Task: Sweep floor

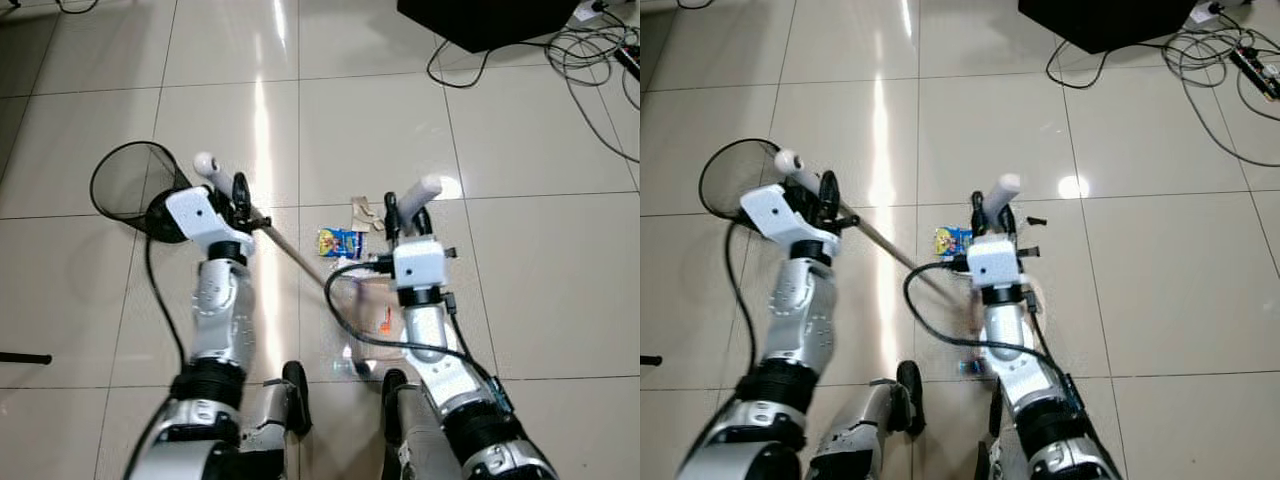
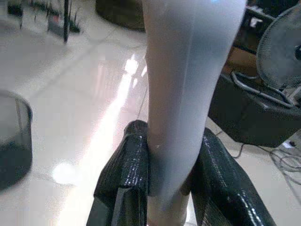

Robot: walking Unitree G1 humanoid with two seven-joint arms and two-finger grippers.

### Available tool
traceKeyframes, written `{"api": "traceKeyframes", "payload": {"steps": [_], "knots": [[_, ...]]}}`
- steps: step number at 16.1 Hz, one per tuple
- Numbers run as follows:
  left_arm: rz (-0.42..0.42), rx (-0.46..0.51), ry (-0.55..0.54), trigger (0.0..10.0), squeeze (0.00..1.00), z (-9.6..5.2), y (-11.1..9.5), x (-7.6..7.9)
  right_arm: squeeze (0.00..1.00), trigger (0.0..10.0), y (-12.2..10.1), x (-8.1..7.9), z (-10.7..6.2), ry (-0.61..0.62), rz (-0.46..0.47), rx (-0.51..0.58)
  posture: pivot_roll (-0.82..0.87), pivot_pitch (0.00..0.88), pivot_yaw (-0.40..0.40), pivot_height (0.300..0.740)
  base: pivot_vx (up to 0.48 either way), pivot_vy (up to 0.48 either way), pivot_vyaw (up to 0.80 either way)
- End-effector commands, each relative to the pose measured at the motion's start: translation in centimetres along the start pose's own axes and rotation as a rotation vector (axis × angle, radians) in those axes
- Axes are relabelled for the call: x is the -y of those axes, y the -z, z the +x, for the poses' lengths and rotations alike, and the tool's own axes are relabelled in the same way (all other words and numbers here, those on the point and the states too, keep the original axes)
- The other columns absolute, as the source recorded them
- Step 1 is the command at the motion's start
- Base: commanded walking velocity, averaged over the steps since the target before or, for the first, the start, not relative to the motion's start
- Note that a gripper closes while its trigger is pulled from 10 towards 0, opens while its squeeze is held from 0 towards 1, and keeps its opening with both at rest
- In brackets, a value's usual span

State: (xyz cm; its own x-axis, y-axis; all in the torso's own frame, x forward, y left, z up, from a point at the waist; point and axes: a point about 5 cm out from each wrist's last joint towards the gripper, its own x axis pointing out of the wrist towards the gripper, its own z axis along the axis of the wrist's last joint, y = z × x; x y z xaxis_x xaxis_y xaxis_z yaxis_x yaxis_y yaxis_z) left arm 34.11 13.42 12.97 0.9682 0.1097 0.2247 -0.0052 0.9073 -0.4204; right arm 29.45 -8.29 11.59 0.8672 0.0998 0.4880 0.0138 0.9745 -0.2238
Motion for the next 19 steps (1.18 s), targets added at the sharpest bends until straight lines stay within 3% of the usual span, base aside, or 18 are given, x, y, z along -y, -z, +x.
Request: {"api": "traceKeyframes", "payload": {"steps": [1, 4, 9, 10, 12, 15, 19], "knots": [[-0.119, 0.001, -0.041, 10.0, 0.00, 0.2, -0.3, 0.2, 0.00, 10.0, 1.0, -1.2, -1.7, 0.000, 0.052, -0.095, 0.09, 0.398, 0.102, 0.740, 0.000, 0.000, 0.00], [-0.147, 0.005, 0.059, 10.0, 0.00, 0.6, -0.9, 1.4, 0.00, 10.0, 0.5, -0.5, -1.2, 0.044, 0.090, -0.077, 0.08, 0.381, 0.099, 0.740, 0.000, 0.000, 0.00], [0.043, 0.038, 0.414, 10.0, 0.00, 2.0, -3.6, 3.2, 0.00, 10.0, -1.8, 2.7, 0.6, 0.127, 0.188, 0.036, 0.05, 0.302, 0.097, 0.740, 0.000, 0.000, 0.00], [0.054, 0.041, 0.434, 10.0, 0.00, 2.1, -3.8, 3.3, 0.00, 10.0, -1.9, 2.9, 0.8, 0.127, 0.189, 0.040, 0.04, 0.298, 0.097, 0.740, 0.000, 0.000, 0.00], [0.083, 0.059, 0.483, 10.0, 0.00, 2.9, -4.9, 3.2, 0.00, 10.0, -2.2, 3.8, 1.4, 0.139, 0.191, 0.061, 0.03, 0.272, 0.104, 0.740, 0.000, 0.000, 0.00], [0.178, 0.133, 0.586, 10.0, 0.00, 4.5, -8.9, 2.6, 0.00, 10.0, -2.2, 5.1, 1.7, 0.149, 0.207, 0.055, 0.01, 0.230, 0.114, 0.740, 0.000, 0.000, 0.00], [0.266, 0.146, 0.727, 10.0, 0.00, 5.6, -12.9, 1.5, 0.00, 10.0, -1.9, 6.0, 1.9, 0.169, 0.220, 0.038, 0.01, 0.199, 0.117, 0.740, 0.000, 0.000, 0.00]]}}
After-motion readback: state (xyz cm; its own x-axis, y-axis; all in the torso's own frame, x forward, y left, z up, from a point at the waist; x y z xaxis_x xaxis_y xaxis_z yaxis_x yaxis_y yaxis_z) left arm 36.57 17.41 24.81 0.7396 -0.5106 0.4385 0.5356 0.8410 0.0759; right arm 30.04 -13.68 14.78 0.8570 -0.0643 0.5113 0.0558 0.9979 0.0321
